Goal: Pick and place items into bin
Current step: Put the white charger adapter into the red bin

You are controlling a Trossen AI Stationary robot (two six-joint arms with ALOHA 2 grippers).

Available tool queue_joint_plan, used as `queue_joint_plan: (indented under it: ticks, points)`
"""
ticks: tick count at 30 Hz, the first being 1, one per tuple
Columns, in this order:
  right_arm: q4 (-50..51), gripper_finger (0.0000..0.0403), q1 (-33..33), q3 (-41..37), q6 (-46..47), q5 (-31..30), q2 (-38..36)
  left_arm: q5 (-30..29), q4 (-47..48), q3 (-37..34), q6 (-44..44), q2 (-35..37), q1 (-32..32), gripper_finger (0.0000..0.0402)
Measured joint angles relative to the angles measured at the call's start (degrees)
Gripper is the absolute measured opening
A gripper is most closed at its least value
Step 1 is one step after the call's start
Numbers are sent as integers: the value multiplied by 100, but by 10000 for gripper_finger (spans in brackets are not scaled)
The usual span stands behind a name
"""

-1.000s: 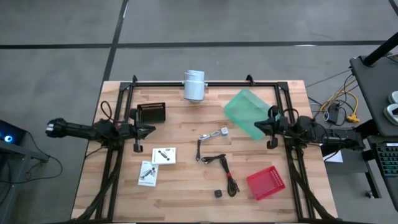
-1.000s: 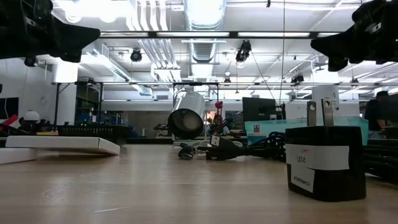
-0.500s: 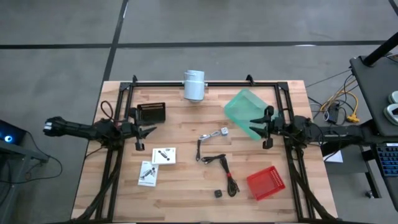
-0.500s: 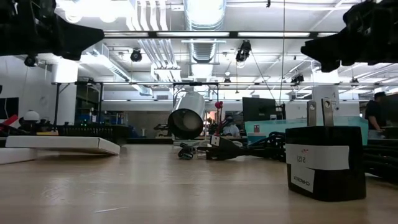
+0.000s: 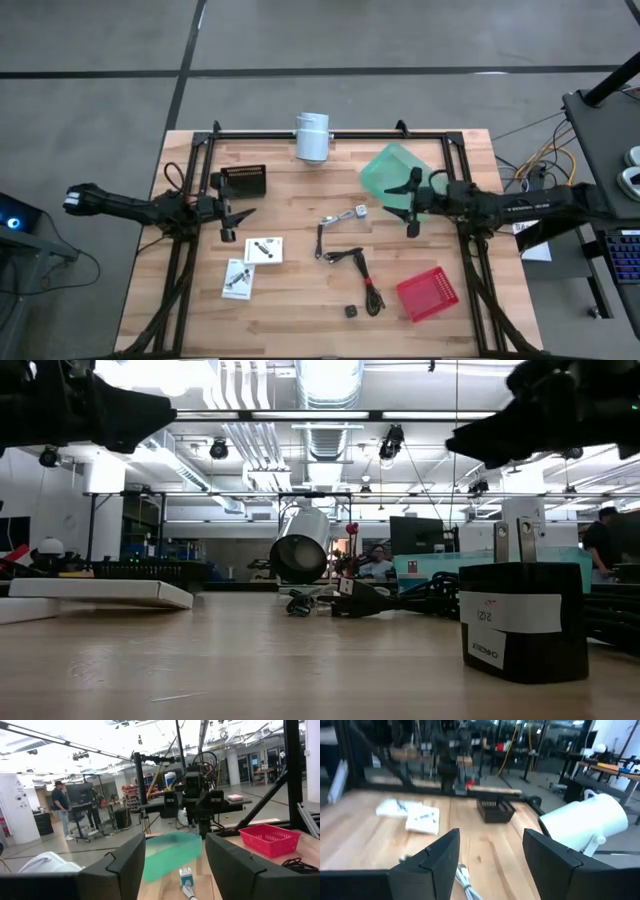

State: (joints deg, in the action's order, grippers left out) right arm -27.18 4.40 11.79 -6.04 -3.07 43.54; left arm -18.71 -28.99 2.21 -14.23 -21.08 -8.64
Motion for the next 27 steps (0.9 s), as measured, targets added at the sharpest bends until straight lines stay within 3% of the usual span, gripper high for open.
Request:
queue_joint_plan:
  ticks: [14, 27]
  points:
    - [2149, 203, 0, 1890, -377, 0, 2401, -1, -9, -6, -18, -215, 0, 192]
    - [2771, 203, 2, 2855, -1205, -11, 3576, -21, -9, -9, -18, -216, 0, 192]
